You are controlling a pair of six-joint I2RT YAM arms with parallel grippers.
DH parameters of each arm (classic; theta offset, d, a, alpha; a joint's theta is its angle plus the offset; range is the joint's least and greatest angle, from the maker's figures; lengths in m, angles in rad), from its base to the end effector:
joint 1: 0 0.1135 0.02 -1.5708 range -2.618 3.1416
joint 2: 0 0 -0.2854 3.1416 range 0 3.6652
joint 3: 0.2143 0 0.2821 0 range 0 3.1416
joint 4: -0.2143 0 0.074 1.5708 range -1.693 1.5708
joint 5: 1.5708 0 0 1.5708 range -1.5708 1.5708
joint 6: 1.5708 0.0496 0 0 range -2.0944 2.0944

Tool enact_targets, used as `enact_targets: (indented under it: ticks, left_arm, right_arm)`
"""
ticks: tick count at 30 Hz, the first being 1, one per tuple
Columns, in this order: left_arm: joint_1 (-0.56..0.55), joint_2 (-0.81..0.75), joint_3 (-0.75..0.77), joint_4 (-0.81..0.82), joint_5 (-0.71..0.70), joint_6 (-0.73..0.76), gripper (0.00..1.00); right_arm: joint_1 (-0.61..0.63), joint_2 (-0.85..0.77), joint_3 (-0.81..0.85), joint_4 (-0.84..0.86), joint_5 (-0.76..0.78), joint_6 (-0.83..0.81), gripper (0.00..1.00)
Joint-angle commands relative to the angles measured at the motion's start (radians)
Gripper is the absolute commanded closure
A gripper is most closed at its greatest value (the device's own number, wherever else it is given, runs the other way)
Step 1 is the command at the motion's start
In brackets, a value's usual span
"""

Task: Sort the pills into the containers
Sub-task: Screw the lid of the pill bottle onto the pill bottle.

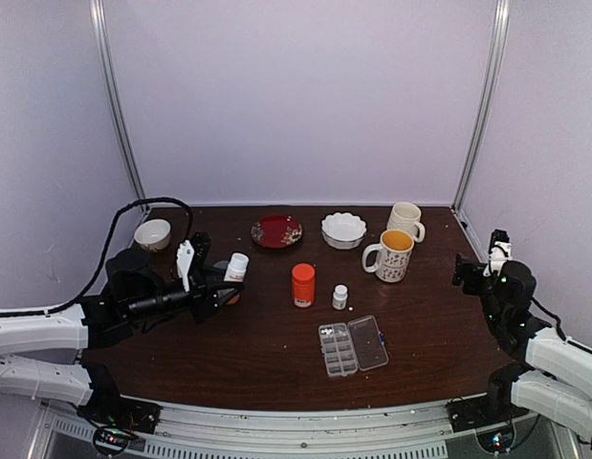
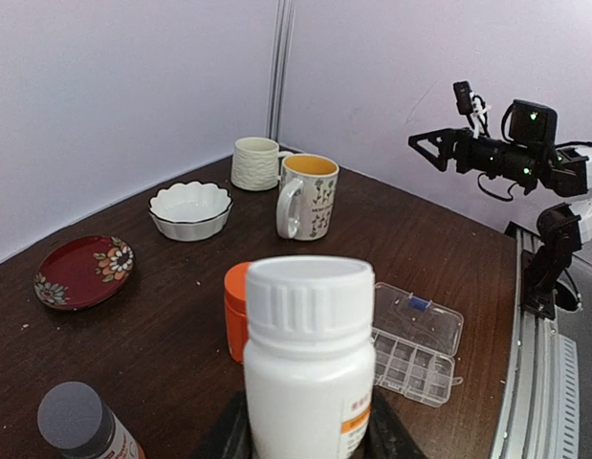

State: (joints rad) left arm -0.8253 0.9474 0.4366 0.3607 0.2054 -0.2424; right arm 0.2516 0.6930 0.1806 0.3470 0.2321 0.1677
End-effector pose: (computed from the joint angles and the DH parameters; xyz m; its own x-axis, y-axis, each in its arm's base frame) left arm 0.1583 -0.1864 0.2445 -0.3040 -0.0172 -0.9525 0.8067 0.5272 -0.2669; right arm 0.1875 0.0364 0.1928 -0.1610 0.1263 -0.9788 0.0044 0.9919 0.1273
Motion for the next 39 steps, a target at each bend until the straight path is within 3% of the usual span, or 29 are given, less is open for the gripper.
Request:
enact_targets:
  ticks: [1, 4, 10, 11, 13, 17, 39]
  left_arm:
    - [0.006, 0.031, 0.026, 0.019, 0.011, 0.002, 0.92]
    - [0.007, 0.042, 0.034, 0.021, 0.012, 0.008, 0.92]
    - [0.007, 0.066, 0.048, 0.017, 0.012, 0.027, 0.92]
    - [0.008, 0.062, 0.047, 0.015, 0.008, 0.032, 0.92]
    - [0.009, 0.054, 0.044, 0.014, 0.002, 0.037, 0.92]
    - [0.009, 0.050, 0.030, 0.044, 0.005, 0.052, 0.92]
    - [0.011, 0.001, -0.018, 0.049, -0.015, 0.096, 0.92]
  right_arm:
    - [-0.106, 0.085, -0.003, 0.283, -0.008, -0.175, 0.01]
    - [-0.191, 0.232, -0.058, 0.550, -0.096, -0.098, 0.02]
    - [-0.215, 0.684, -0.026, 0.988, -0.171, -0.131, 0.01]
    - [-0.218, 0.691, -0.024, 0.990, -0.182, -0.129, 0.00]
    - [-0.221, 0.647, 0.018, 0.828, -0.179, -0.127, 0.00]
    - [-0.218, 0.656, 0.071, 0.742, -0.185, -0.136, 0.00]
    - [-0.218, 0.671, 0.081, 0.751, -0.229, -0.154, 0.00]
